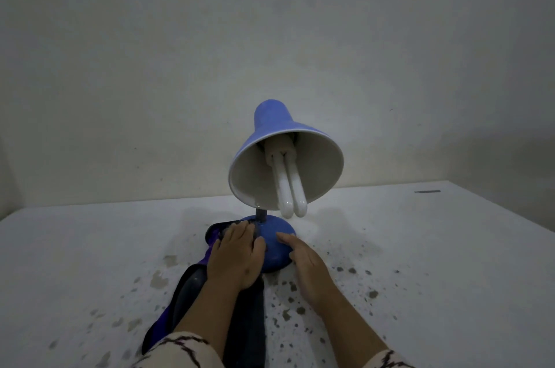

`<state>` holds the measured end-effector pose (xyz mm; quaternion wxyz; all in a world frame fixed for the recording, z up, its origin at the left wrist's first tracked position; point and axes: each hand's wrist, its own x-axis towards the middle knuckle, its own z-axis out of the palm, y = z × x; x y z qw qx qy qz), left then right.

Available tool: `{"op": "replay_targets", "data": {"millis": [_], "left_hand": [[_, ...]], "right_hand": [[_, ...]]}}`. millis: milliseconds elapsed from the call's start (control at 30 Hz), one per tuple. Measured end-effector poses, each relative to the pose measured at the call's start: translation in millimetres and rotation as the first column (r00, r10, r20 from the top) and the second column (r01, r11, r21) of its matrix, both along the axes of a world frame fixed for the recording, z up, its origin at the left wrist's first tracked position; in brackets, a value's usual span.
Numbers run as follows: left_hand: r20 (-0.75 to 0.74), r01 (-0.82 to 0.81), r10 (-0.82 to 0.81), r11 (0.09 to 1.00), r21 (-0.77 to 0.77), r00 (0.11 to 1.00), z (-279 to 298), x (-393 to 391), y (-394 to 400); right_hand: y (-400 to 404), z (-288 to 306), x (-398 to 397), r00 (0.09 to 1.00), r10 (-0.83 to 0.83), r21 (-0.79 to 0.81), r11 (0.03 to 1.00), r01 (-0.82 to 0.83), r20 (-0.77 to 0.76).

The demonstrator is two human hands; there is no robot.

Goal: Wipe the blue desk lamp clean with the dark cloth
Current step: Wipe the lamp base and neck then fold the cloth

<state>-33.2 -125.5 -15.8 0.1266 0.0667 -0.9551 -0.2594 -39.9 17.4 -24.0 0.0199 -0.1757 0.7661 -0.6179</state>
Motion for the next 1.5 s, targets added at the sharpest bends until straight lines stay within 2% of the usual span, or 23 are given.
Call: {"op": "replay_targets", "data": {"millis": [100,233,533,700,1167,1400,1500], "left_hand": [[0.022,-0.048,0.047,0.998,0.034,0.999,6,-8,-7],[0.043,-0.031,0.028,0.997,0.076,0.999,11,-10,-13],[0.108,0.125,-0.115,0.987,-0.097,0.988,4,17,-3],[0.118,0.088,-0.075,0.99,-0.111,0.99,-3,38,13],[0.25,0.169,-0.129,0.975,-0.146,0.96,13,61,34],[0.316,0.232,-0.194,0.969,-0.085,0.929,27,64,41],[0.299,0.343,-0.347,0.937,0.069,0.889,28,70,56]], "right_hand": [[0,-2,0,1.0,0.009,-0.004,1.0,-0.009,-0.003],[-2,-2,0,1.0,0.003,-0.027,1.0,-0.003,0.018],[-3,-3,0,0.999,-0.002,0.029,1.0,0.004,-0.047],[-1,-3,0,0.999,0.0,0.043,0.999,0.002,-0.036],[0,2,4,0.997,0.002,0.151,0.989,0.009,-0.072],[1,15,9,1.0,-0.006,0.039,0.999,0.006,0.01],[3,22,13,0.994,0.0,-0.062,0.998,0.007,0.11]]}}
